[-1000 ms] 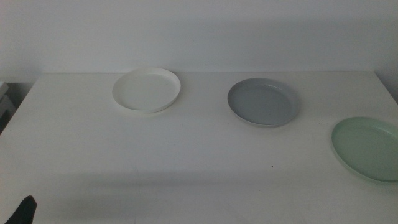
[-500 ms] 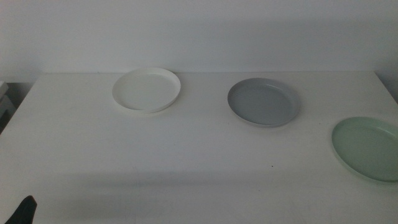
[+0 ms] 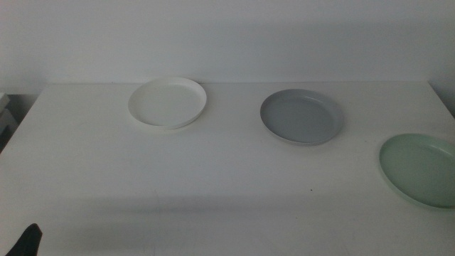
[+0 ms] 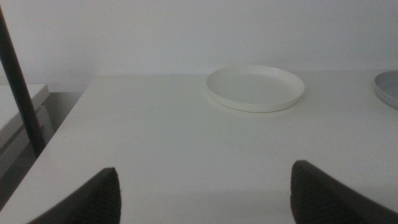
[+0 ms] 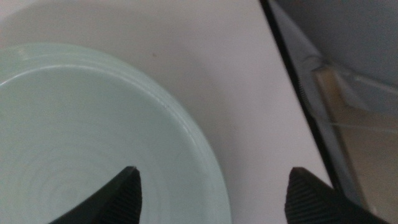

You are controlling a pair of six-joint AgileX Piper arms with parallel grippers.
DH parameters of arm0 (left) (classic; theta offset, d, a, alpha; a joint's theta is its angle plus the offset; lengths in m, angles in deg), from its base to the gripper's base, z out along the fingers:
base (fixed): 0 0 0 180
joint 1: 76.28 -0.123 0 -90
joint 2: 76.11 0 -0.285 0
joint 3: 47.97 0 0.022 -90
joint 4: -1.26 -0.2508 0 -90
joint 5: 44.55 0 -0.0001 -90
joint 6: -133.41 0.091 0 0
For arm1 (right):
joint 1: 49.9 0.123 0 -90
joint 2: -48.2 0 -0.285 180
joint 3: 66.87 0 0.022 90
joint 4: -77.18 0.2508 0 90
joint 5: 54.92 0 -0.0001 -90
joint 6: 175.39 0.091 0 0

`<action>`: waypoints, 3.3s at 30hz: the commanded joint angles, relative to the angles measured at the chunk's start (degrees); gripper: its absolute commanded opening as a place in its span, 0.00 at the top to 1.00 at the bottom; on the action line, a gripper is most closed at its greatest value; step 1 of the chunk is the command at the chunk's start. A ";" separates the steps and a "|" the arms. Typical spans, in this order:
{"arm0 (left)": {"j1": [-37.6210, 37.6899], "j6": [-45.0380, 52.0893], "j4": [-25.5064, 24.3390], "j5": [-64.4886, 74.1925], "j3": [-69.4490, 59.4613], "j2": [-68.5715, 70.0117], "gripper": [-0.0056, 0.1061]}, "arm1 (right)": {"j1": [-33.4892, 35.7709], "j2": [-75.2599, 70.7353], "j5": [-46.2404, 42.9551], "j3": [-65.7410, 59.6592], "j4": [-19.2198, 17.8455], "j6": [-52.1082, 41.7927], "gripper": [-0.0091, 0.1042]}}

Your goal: Stack the three bowls on top of each other.

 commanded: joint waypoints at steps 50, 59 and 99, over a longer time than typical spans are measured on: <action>0.07 -0.77 0.66 -4.27 -0.31 0.80 0.14 | 37.60 -12.53 1.05 1.97 15.36 0.58 0.92; 0.07 -0.77 0.66 -4.27 -0.31 0.80 0.14 | 43.64 -4.15 -2.77 1.97 15.59 1.23 0.92; 0.07 -0.77 0.66 -4.27 -0.31 0.80 0.14 | 31.10 -1.63 1.13 26.08 -0.42 7.10 0.35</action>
